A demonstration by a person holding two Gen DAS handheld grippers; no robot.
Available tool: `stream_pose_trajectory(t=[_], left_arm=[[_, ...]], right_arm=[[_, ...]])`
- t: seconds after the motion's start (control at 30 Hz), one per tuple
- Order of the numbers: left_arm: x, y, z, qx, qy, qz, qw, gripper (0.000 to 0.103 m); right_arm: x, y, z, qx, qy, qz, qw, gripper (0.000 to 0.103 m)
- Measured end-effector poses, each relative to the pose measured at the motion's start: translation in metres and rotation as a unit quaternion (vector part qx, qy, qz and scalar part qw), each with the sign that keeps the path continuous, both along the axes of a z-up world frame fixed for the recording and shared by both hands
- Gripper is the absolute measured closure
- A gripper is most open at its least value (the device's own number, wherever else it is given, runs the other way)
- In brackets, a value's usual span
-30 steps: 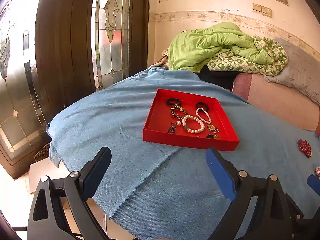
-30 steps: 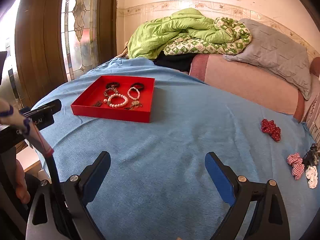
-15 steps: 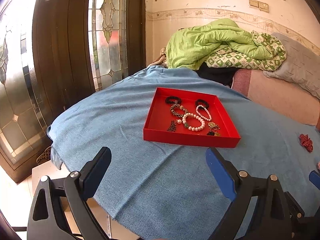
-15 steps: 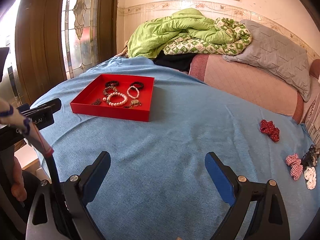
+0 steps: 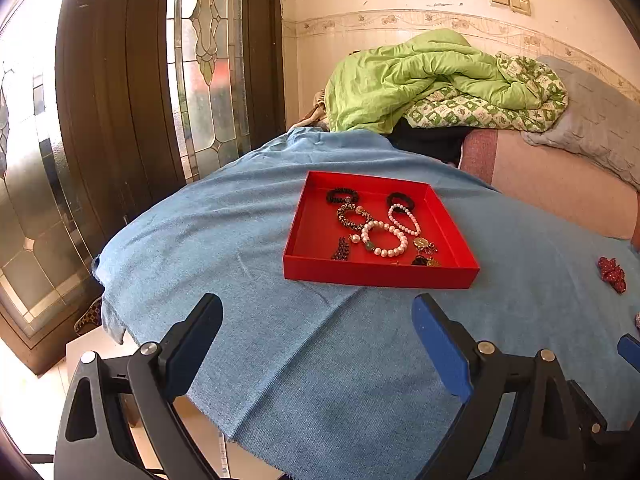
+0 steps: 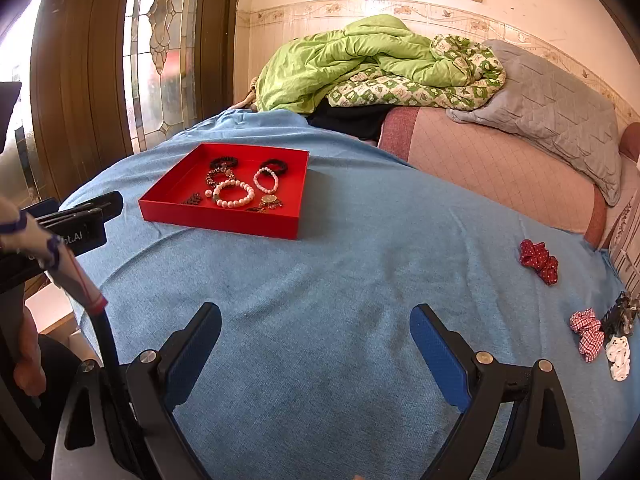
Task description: Organize jewelry
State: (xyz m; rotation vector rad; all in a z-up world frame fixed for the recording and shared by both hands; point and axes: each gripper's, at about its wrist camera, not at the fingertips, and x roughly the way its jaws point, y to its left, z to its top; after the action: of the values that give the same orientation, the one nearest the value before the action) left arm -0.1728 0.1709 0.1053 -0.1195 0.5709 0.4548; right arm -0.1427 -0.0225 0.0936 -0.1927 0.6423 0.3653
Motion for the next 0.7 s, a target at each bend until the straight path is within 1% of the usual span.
stream_pose_trajectory(t=[0.7], left_arm=[[0.0010, 0.0003, -0.0016, -0.004, 0.005, -0.004, 1.0000, 0.008]], right_arm=[[-0.0007, 0.0000, -0.0017, -0.003, 0.000, 0.001, 1.000, 0.006]])
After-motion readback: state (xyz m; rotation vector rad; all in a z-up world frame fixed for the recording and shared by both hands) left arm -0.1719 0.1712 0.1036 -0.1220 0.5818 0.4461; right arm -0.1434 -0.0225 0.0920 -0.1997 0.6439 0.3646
